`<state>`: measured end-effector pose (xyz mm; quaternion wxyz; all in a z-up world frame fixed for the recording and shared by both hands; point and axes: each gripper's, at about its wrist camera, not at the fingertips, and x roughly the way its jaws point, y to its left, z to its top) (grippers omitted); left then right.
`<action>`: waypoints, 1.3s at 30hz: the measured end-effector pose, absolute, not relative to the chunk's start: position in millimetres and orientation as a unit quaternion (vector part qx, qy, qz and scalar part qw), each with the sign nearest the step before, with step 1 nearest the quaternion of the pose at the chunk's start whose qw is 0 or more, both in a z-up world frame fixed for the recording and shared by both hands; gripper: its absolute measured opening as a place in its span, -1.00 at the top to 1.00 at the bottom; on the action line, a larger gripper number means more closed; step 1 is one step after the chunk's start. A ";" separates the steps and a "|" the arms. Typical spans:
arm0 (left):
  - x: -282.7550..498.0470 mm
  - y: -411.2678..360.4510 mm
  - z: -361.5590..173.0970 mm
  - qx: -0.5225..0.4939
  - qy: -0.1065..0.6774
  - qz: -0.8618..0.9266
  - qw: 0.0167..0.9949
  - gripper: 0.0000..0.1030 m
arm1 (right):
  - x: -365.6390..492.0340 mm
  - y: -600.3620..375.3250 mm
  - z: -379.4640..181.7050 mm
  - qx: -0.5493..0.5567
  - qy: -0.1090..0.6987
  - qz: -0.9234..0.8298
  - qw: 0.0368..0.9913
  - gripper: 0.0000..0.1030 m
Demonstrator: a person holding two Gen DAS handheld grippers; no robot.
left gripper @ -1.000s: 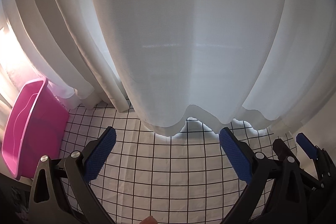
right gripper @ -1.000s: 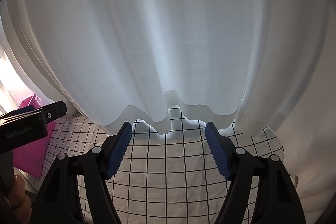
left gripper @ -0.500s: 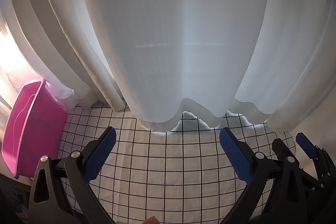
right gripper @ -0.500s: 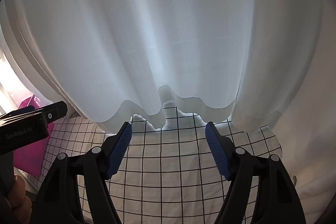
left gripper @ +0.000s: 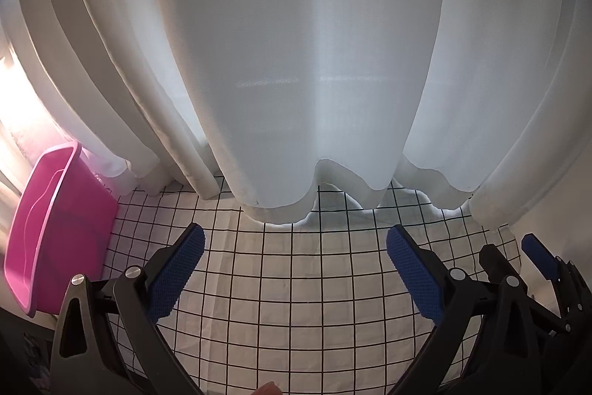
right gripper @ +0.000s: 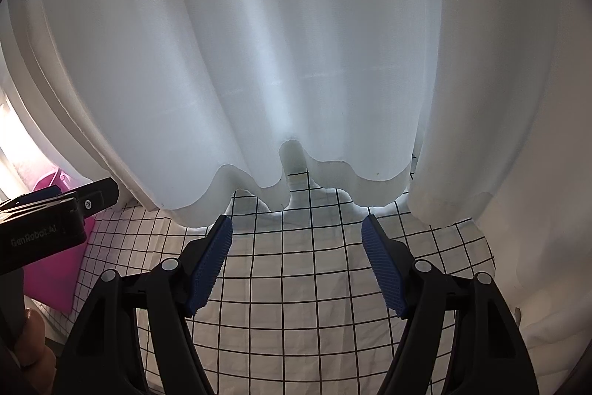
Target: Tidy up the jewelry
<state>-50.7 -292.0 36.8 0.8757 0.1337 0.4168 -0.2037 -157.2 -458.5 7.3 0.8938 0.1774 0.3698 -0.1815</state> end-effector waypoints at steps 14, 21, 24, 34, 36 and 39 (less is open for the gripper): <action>-48.7 -282.3 38.6 0.129 0.418 -0.196 0.877 -0.88 | -157.8 -447.2 7.1 0.168 0.370 -0.180 0.896 -0.34; -47.1 -279.7 38.2 0.126 0.419 -0.199 0.877 -0.88 | -157.2 -443.2 9.5 0.162 0.369 -0.179 0.897 -0.34; -48.0 -278.3 38.5 0.125 0.415 -0.200 0.879 -0.88 | -157.8 -443.3 8.3 0.159 0.369 -0.182 0.897 -0.34; -42.3 -268.8 34.8 0.121 0.422 -0.187 0.879 -0.88 | -151.6 -432.7 2.4 0.151 0.376 -0.176 0.897 -0.34; -38.5 -263.2 32.7 0.120 0.427 -0.179 0.878 -0.88 | -148.3 -426.8 1.4 0.148 0.379 -0.168 0.898 -0.34; -32.0 -251.4 30.2 0.113 0.433 -0.165 0.879 -0.88 | -140.7 -416.5 -0.4 0.142 0.383 -0.154 0.900 -0.34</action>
